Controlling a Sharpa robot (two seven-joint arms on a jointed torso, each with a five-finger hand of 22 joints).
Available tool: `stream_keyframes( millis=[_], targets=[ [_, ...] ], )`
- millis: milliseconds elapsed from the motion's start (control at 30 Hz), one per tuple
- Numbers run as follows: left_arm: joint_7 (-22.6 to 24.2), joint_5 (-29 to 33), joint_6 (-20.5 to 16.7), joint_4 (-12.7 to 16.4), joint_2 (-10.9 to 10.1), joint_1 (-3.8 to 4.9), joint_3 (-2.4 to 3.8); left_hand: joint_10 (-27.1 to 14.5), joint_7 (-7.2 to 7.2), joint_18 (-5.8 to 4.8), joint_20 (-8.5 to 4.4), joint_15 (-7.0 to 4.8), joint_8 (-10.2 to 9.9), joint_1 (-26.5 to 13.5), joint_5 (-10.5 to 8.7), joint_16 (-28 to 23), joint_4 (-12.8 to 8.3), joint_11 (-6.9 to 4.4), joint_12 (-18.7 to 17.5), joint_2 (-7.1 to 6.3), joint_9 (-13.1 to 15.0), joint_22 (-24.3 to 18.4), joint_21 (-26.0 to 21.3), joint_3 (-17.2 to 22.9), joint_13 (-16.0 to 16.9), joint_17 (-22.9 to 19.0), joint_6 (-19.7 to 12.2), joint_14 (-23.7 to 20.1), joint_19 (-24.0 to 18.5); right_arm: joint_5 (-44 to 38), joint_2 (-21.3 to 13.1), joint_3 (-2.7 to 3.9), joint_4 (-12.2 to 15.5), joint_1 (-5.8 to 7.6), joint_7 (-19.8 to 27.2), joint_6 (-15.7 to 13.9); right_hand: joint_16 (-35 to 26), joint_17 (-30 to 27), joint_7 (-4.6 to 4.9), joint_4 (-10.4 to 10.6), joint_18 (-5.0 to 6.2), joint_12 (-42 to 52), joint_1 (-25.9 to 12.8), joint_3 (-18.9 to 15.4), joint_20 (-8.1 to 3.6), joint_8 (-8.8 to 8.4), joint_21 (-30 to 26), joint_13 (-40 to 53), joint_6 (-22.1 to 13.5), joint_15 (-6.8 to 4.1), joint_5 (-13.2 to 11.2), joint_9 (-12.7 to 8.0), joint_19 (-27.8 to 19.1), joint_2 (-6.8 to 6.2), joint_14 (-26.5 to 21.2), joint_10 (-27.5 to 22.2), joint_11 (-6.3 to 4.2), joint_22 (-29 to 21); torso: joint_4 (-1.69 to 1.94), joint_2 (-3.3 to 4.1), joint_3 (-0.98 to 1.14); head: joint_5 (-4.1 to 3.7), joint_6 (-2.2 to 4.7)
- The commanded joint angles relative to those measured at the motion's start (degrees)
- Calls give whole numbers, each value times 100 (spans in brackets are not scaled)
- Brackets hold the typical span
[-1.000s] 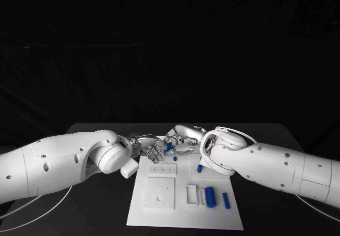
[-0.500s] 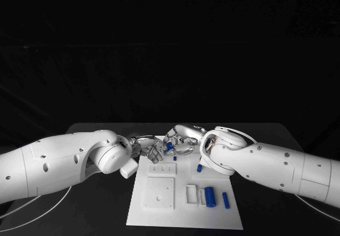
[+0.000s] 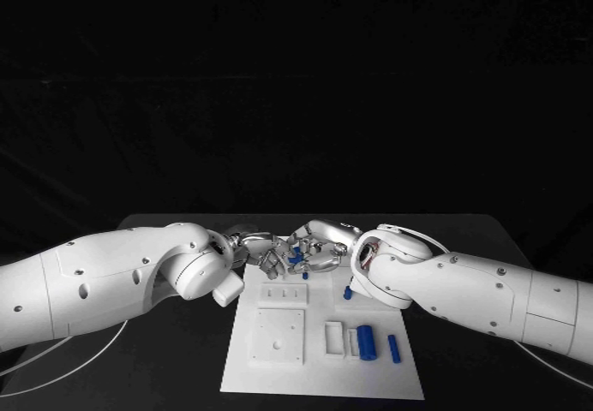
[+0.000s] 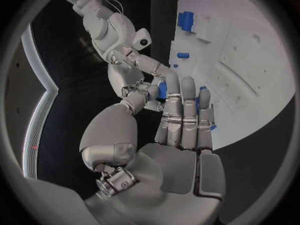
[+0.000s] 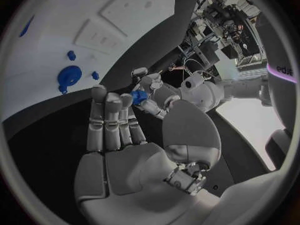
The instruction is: Assemble the parts on the task board
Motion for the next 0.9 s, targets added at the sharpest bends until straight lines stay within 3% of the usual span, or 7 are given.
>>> stream_keyframes(
  millis=[33,300,400,633,700,733,900],
  targets=[
    [59,-284,-67,-17,11,2,0,77,-438,-42,-302,-8,36,-30,22,41,-54,-15,37,27,91,-2,14,7,14,10,485,31,44,233,-59,6,2,4,101,-113,-62,-40,116,5,18,-36,3,-136,37,-58,-67,-28,-197,42,19,-25,-104,-100,-91,-111,41,-7,5,-2,2,-4,12],
    [-194,-544,178,-251,69,3,0,125,-464,-42,-335,-36,59,-124,54,77,-101,-51,93,96,170,-3,47,22,80,58,537,88,88,1551,-383,5,24,3,775,-382,-425,-275,259,5,-66,-216,-64,-683,248,-117,-501,-289,-473,204,210,-39,-702,-151,-657,-703,194,-49,1,0,3,15,6],
    [-314,-708,295,-338,76,3,0,141,-481,-42,-356,-57,73,-200,315,90,-181,-71,132,101,242,-10,75,47,138,86,564,127,136,2210,-542,6,-27,3,1109,-494,-622,-391,328,1,-169,-309,14,-846,370,-83,-769,-430,-508,310,315,-19,-1175,-64,-1081,-1144,286,-60,2,2,4,14,12],
    [-591,-1746,461,-490,117,4,0,198,-497,-39,-411,-91,88,-212,343,133,-228,-110,205,99,338,23,174,53,212,121,586,213,242,3329,-853,36,-471,60,1359,-343,-889,-803,420,9,-236,-399,-43,-1248,531,25,-1128,-1029,-597,454,484,12,-1699,124,-1580,-1574,374,-25,-1,-8,5,41,-13],
    [-641,-1801,436,-580,162,4,0,241,-502,-39,-438,-117,93,-198,351,185,-229,-137,262,82,397,35,207,64,251,152,586,268,292,3471,-866,42,-628,86,1409,-289,-1204,-1071,426,14,-301,-746,-95,-1234,611,67,-1396,-1423,-590,584,538,17,-2017,178,-1859,-1710,427,-122,-10,-7,5,49,-19],
    [-696,-1916,384,-661,201,5,-1,293,-505,-35,-465,-145,91,-190,339,251,-224,-166,346,80,450,40,223,72,303,192,577,327,357,3695,-870,56,-784,115,1462,-270,-1722,-1553,419,36,-410,-1551,-148,-1190,751,156,-1797,-2307,-536,859,574,25,-2469,209,-2195,-1628,516,-285,-12,-12,10,60,-36],
    [-940,-2285,465,-816,306,8,0,400,-574,83,-661,-332,182,-242,341,575,-175,-294,843,141,789,162,519,41,564,263,602,666,843,4021,-828,116,-1126,196,1557,-257,-2364,-2382,395,32,-414,-2654,-149,-1192,900,275,-2201,-3717,-476,1052,599,-46,-2722,296,-2272,-1186,621,-455,-14,-11,25,47,-84]
  ],
)
